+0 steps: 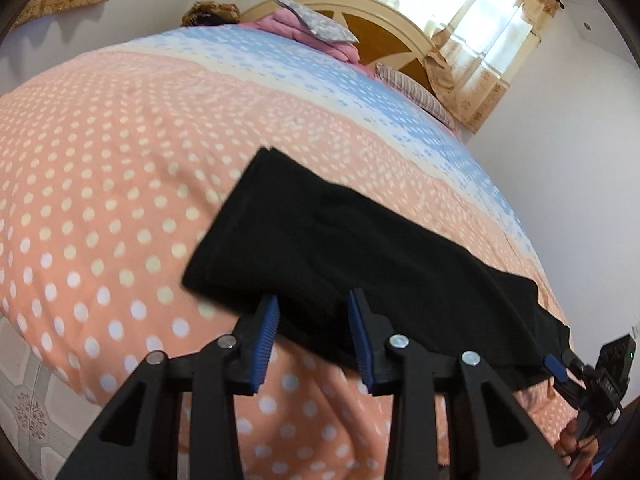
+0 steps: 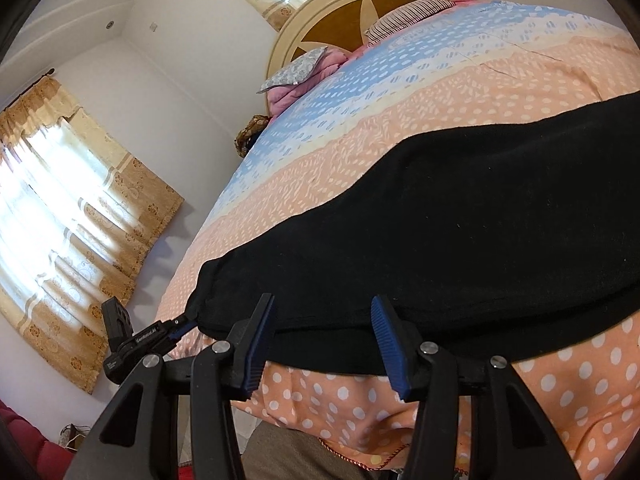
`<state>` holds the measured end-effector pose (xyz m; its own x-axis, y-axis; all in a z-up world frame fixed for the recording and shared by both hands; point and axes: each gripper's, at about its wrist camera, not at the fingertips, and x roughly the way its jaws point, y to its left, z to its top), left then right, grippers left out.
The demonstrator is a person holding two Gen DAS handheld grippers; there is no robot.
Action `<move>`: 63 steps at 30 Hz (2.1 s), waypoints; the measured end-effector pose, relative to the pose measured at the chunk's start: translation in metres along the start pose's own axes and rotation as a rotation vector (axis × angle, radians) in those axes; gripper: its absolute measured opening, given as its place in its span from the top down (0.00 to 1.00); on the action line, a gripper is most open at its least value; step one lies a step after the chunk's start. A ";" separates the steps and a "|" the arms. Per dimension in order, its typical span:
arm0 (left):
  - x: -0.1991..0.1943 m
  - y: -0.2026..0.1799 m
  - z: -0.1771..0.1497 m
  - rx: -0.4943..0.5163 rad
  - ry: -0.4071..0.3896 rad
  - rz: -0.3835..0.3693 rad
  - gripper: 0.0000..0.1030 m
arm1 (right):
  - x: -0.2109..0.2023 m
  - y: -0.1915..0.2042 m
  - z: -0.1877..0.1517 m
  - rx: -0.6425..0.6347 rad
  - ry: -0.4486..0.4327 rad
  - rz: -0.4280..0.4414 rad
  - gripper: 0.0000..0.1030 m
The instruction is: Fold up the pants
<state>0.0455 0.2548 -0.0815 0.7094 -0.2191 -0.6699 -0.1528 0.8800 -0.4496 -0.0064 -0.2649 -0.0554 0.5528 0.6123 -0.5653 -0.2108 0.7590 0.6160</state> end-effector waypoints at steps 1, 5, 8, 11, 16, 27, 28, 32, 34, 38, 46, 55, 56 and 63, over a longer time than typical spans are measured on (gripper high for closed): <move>0.002 0.002 0.002 -0.014 -0.004 0.000 0.61 | 0.001 -0.001 0.000 0.002 0.003 -0.002 0.50; 0.009 0.010 0.004 -0.097 0.004 -0.025 0.58 | 0.000 -0.002 -0.001 0.005 0.008 -0.008 0.50; 0.008 0.008 0.005 -0.086 -0.022 -0.018 0.60 | -0.002 -0.003 0.000 0.009 0.003 -0.011 0.50; 0.010 0.011 0.009 -0.115 -0.037 -0.075 0.87 | -0.006 -0.009 0.000 0.038 -0.004 -0.003 0.50; 0.011 0.012 0.014 -0.152 -0.034 -0.107 0.90 | -0.026 -0.036 -0.011 0.153 -0.031 0.023 0.50; -0.007 0.014 0.025 -0.151 -0.054 -0.135 0.90 | -0.012 -0.057 -0.015 0.271 0.010 0.108 0.50; -0.006 0.014 0.024 -0.149 -0.050 -0.133 0.90 | -0.006 -0.060 -0.014 0.292 0.013 0.114 0.50; -0.004 0.018 0.024 -0.157 -0.042 -0.130 0.90 | 0.006 -0.071 -0.011 0.365 0.010 0.126 0.51; -0.003 0.018 0.024 -0.157 -0.039 -0.124 0.90 | 0.014 -0.074 -0.010 0.388 0.019 0.133 0.74; -0.007 0.017 0.024 -0.137 -0.040 -0.120 0.90 | 0.013 -0.068 -0.009 0.354 -0.009 0.131 0.96; -0.022 0.022 0.027 -0.117 -0.054 -0.091 0.90 | -0.012 -0.032 -0.008 0.196 0.019 0.107 0.97; 0.000 0.038 0.011 -0.122 0.017 0.037 0.82 | 0.018 -0.054 -0.025 0.255 0.125 0.039 0.96; -0.003 0.039 0.012 -0.123 0.016 0.042 0.80 | 0.017 -0.051 -0.022 0.240 0.144 0.026 0.94; -0.039 0.057 0.026 -0.111 -0.113 0.273 0.53 | -0.019 -0.040 -0.014 0.162 0.185 -0.016 0.49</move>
<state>0.0274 0.3242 -0.0654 0.7026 0.0726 -0.7079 -0.4177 0.8474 -0.3277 -0.0198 -0.3041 -0.0766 0.3945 0.6417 -0.6578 -0.0631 0.7330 0.6773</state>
